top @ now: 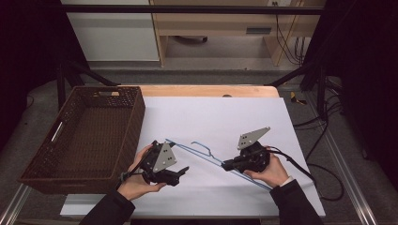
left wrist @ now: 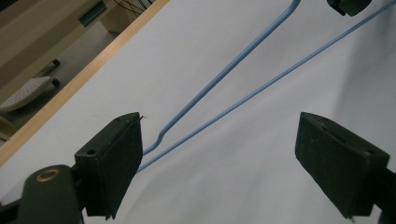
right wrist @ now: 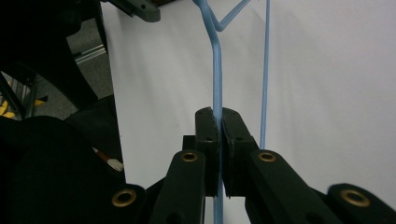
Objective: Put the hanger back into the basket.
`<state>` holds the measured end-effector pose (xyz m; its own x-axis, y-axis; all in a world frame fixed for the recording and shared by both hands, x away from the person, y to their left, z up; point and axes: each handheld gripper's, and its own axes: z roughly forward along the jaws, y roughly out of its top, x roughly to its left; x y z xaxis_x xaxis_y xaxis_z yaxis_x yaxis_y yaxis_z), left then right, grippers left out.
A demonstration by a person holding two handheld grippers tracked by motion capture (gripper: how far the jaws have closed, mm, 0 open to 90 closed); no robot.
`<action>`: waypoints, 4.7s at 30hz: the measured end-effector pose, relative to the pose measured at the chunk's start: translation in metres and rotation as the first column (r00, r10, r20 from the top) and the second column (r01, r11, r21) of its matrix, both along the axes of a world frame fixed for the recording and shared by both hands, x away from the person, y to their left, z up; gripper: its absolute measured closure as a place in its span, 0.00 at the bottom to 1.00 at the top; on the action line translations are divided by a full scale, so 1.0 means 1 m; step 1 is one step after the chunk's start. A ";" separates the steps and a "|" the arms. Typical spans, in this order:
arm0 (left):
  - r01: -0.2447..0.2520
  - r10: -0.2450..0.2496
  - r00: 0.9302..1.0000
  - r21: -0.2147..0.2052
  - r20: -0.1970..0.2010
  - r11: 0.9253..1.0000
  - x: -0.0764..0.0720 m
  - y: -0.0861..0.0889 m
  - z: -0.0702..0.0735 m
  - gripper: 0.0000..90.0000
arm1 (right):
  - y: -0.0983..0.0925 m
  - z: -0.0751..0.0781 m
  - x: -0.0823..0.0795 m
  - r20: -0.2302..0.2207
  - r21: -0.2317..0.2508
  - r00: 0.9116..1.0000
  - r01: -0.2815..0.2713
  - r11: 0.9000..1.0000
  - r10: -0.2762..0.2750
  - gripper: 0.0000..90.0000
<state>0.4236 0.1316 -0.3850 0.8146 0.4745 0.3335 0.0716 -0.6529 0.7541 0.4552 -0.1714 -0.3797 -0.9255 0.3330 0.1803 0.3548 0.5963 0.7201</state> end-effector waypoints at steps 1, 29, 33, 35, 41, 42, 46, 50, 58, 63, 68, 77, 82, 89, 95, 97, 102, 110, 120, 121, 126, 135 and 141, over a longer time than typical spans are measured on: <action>0.005 -0.005 1.000 0.010 0.005 1.000 0.001 -0.002 -0.001 0.17 | 0.001 0.000 0.000 -0.002 0.002 1.000 -0.002 1.000 0.002 0.97; 0.043 -0.075 0.985 0.200 0.157 0.979 0.003 -0.041 -0.015 0.62 | 0.008 -0.007 -0.004 -0.054 0.008 0.997 -0.047 0.999 0.047 0.97; 0.038 -0.073 0.982 0.201 0.172 0.979 0.003 -0.044 -0.017 0.68 | 0.008 -0.007 -0.004 -0.058 0.009 0.997 -0.045 0.999 0.046 0.97; 0.032 -0.071 0.982 0.210 0.177 0.977 0.003 -0.045 -0.018 0.69 | 0.008 -0.007 -0.003 -0.057 0.011 0.998 -0.038 0.999 0.039 0.97; 0.023 -0.067 0.981 0.233 0.181 0.972 0.007 -0.042 -0.021 0.70 | 0.006 -0.006 -0.004 -0.059 0.015 0.998 -0.038 0.999 0.039 0.97; 0.024 -0.068 0.981 0.237 0.180 0.971 0.008 -0.042 -0.021 0.70 | 0.006 -0.005 -0.004 -0.060 0.015 0.998 -0.035 0.999 0.036 0.97; 0.017 -0.061 0.983 0.239 0.176 0.971 0.010 -0.039 -0.025 0.73 | 0.006 -0.005 -0.003 -0.059 0.011 0.998 -0.033 0.999 0.034 0.97; 0.017 -0.063 0.981 0.246 0.181 0.969 0.010 -0.038 -0.026 0.79 | 0.006 -0.006 -0.003 -0.064 0.010 0.997 -0.032 0.999 0.033 0.97; 0.016 -0.078 0.974 0.275 0.214 0.961 0.007 -0.039 -0.028 0.88 | 0.006 -0.006 -0.002 -0.070 0.014 0.997 -0.029 0.999 0.030 0.97; 0.019 -0.080 0.974 0.274 0.213 0.962 0.005 -0.040 -0.030 0.90 | 0.006 -0.006 0.000 -0.073 0.018 0.997 -0.021 1.000 0.022 0.97; 0.018 -0.088 0.974 0.313 0.211 0.950 0.005 -0.041 -0.028 0.92 | 0.005 -0.004 0.001 -0.060 0.015 0.998 0.003 1.000 -0.002 0.97; 0.041 -0.109 0.977 0.345 0.181 0.938 0.002 -0.043 -0.026 0.96 | 0.003 -0.002 0.002 -0.027 0.004 0.999 0.033 0.999 -0.033 0.96; 0.043 -0.116 0.978 0.381 0.171 0.924 0.000 -0.044 -0.021 0.97 | 0.002 -0.001 0.003 -0.018 0.005 0.999 0.036 0.999 -0.036 0.96; 0.044 -0.112 0.982 0.393 0.152 0.919 -0.002 -0.047 -0.017 0.97 | 0.002 -0.001 0.002 -0.003 0.004 0.999 0.037 0.999 -0.037 0.92; 0.024 -0.088 0.986 0.408 0.140 0.913 -0.002 -0.049 -0.014 0.97 | -0.004 0.003 0.001 0.055 0.024 0.996 0.074 0.997 -0.075 0.79; 0.011 -0.066 0.990 0.402 0.123 0.916 -0.002 -0.050 -0.014 0.97 | -0.008 0.006 0.001 0.082 0.039 0.991 0.098 0.994 -0.101 0.72; -0.036 -0.007 0.994 0.394 0.106 0.919 0.000 -0.050 -0.010 0.97 | -0.025 0.013 0.000 0.138 0.095 0.971 0.185 0.978 -0.197 0.60; -0.120 0.094 0.992 0.390 0.087 0.913 0.008 -0.047 -0.002 0.97 | -0.047 0.014 -0.004 0.217 0.152 0.921 0.296 0.943 -0.324 0.35; -0.230 0.229 0.972 0.388 0.049 0.893 0.023 -0.045 0.009 0.97 | -0.064 0.009 -0.010 0.230 0.201 0.861 0.415 0.887 -0.454 0.16; -0.239 0.242 0.969 0.387 0.044 0.891 0.024 -0.045 0.011 0.97 | -0.066 0.009 -0.011 0.234 0.202 0.854 0.425 0.882 -0.465 0.15; -0.281 0.292 0.956 0.375 0.028 0.884 0.032 -0.047 0.024 0.97 | -0.076 0.008 -0.019 0.235 0.228 0.837 0.447 0.865 -0.494 0.13; -0.311 0.336 0.941 0.320 -0.025 0.895 0.042 -0.046 0.050 0.97 | -0.087 -0.003 -0.026 0.210 0.235 0.827 0.475 0.848 -0.521 0.11; -0.355 0.379 0.925 0.277 -0.036 0.893 0.045 -0.036 0.071 0.97 | -0.088 -0.013 -0.027 0.198 0.213 0.826 0.489 0.846 -0.527 0.10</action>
<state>0.4689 0.0955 -0.3144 0.6302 0.6516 0.4221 0.4018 -0.7389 0.5409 0.4280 -0.2595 -0.3923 -0.6525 0.7554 0.0603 0.3832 0.2603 0.8862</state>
